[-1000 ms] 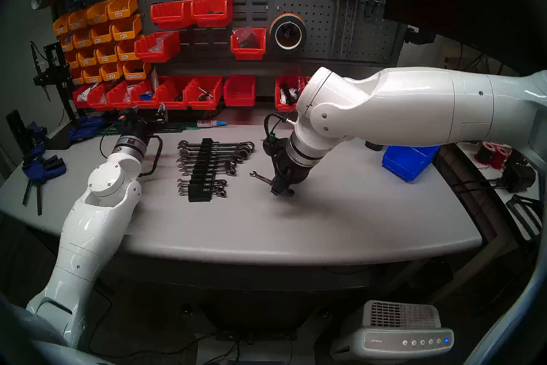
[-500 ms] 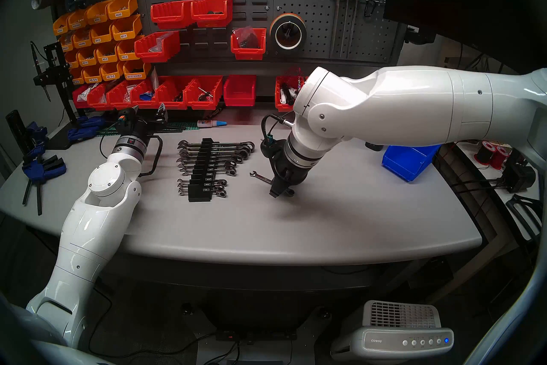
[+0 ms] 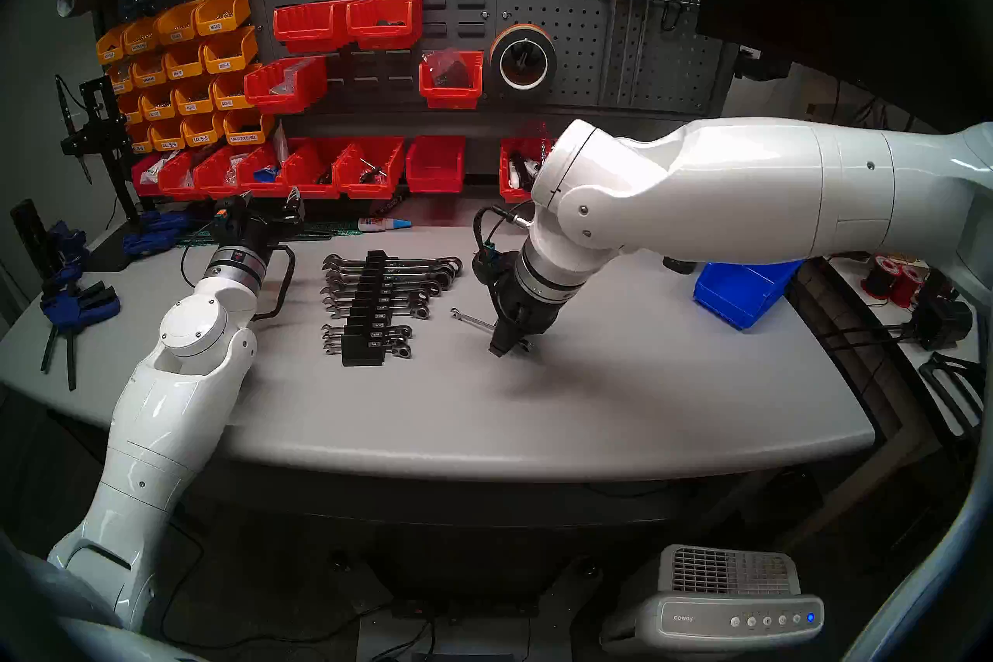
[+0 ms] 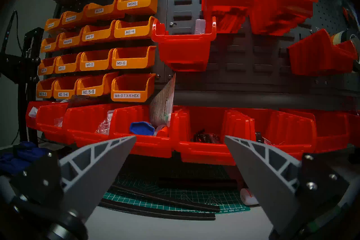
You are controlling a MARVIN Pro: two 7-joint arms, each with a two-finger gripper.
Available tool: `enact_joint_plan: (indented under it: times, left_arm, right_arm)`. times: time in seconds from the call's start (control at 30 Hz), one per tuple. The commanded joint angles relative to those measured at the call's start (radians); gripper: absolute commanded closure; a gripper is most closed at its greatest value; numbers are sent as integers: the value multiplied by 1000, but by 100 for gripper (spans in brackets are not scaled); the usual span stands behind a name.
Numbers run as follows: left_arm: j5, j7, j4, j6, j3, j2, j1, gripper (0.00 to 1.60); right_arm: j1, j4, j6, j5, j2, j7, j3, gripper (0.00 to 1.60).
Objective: Put the wrenches on the table into the correct slot in the case
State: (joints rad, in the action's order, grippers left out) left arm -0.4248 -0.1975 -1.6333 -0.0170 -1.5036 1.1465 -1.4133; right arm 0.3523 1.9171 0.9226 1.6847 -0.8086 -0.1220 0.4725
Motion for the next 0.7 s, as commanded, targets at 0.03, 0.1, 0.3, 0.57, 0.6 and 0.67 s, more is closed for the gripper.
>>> enact_joint_plan:
  times: [0.03, 0.1, 0.3, 0.57, 0.6, 0.67]
  left_arm:
    - [0, 0, -30, -12, -9, -1, 27, 0]
    - [0, 0, -29, -12, -9, -1, 27, 0]
    - [0, 0, -29, -11, -8, -1, 27, 0]
    - [0, 0, -29, -11, -8, -1, 27, 0]
    - [0, 0, -29, -11, -8, -1, 27, 0]
    - [0, 0, -29, -11, -8, -1, 27, 0]
  right_arm:
    - [22, 0, -1, -18, 11, 6, -10, 160]
    - [29, -1, -4, -29, 9, 23, -17, 160]
    - [50, -10, -14, -47, 4, 72, -42, 160]
    - [70, -13, -31, -81, -1, 144, -66, 160]
    - [72, -13, -35, -88, 0, 155, -68, 160]
    - [74, -13, -40, -100, 1, 178, -69, 160]
